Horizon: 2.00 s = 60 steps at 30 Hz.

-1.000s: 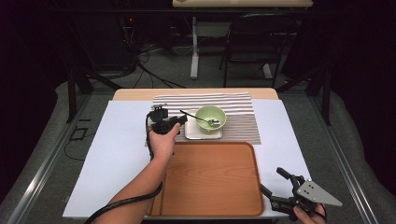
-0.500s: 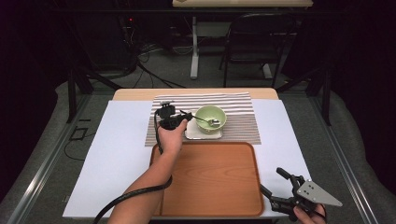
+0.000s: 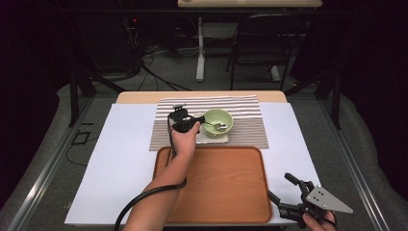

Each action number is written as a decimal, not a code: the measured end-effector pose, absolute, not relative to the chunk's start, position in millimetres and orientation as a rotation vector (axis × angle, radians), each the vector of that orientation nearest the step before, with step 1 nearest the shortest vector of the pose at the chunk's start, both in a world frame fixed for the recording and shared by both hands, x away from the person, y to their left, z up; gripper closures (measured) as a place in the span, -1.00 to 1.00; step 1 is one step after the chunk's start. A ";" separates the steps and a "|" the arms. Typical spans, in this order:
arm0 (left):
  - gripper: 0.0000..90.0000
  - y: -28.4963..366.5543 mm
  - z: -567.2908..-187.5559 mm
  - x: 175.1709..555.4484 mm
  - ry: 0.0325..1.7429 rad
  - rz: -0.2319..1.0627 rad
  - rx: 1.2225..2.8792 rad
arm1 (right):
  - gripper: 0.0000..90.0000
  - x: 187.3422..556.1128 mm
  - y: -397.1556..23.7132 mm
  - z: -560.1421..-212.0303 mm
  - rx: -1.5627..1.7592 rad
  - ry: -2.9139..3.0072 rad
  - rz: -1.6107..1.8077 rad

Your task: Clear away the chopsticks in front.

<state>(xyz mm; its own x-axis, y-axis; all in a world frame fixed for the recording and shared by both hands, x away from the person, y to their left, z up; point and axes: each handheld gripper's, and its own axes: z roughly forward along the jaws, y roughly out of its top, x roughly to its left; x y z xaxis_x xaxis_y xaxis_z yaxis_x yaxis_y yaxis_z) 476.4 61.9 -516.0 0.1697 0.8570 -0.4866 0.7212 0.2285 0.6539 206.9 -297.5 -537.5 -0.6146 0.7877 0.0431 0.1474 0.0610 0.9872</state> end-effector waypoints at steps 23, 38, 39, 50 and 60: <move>-0.06 40.9 -530.2 488.6 1.584 0.198 1.592 | -0.69 206.5 -298.1 -537.0 0.930 1.821 1.603; -0.03 31.9 -537.2 490.5 1.598 0.212 1.615 | -0.69 205.9 -297.8 -536.7 0.923 1.823 1.606; -0.02 31.7 -537.7 490.7 1.600 0.210 1.621 | -0.69 206.0 -297.7 -536.7 0.923 1.824 1.606; 0.18 33.4 -538.0 490.2 1.595 0.214 1.603 | -0.69 206.0 -298.0 -536.9 0.928 1.824 1.607; 0.50 37.3 -528.0 489.1 1.564 0.303 1.616 | -0.69 206.3 -298.7 -537.0 0.929 1.824 1.604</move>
<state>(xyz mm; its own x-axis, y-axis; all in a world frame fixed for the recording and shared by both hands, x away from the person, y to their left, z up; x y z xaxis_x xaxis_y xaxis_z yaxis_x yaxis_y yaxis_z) 489.1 37.3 -528.0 0.1899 0.9087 -0.3717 0.7040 0.1378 0.6967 206.3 -298.7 -537.0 -0.6202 0.7829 0.0484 0.1479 0.0561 0.9874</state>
